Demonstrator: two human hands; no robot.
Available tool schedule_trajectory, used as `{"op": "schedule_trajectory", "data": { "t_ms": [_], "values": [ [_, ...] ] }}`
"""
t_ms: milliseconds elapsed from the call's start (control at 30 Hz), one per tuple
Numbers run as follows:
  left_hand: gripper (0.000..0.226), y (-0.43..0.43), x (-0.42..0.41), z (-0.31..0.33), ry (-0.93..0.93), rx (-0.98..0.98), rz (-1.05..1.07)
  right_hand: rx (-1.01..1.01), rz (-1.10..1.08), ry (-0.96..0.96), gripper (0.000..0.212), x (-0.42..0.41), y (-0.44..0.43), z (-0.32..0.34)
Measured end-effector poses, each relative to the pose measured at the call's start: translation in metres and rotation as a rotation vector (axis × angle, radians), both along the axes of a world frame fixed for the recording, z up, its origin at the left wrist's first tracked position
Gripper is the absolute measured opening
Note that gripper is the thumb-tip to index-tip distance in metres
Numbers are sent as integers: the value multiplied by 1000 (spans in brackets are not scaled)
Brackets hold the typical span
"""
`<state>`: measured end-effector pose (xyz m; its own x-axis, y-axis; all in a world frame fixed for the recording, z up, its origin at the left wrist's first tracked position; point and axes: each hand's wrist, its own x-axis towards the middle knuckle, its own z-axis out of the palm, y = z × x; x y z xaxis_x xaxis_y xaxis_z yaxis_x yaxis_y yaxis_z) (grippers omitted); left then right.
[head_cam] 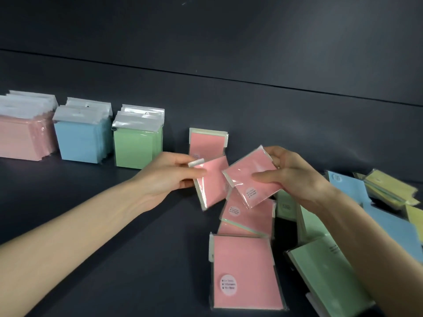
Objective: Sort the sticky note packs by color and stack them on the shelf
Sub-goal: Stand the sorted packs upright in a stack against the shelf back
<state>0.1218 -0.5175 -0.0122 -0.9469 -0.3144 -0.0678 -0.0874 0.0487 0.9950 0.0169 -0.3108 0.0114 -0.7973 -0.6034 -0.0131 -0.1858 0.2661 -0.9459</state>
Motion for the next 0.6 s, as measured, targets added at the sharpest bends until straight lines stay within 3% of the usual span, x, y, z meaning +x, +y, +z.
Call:
{"op": "schedule_trajectory", "data": {
  "t_ms": [267, 433, 600],
  "values": [
    [15, 5, 1, -3, 158, -4, 86, -178, -50, 9, 25, 3, -7, -5],
    [33, 5, 1, -3, 161, -46, 17, -159, -79, 62, 24, 6, -11, -9],
    [19, 7, 3, -5, 117, -81, -45, -153, -67, 106, 22, 7, -10, -8]
  ]
}}
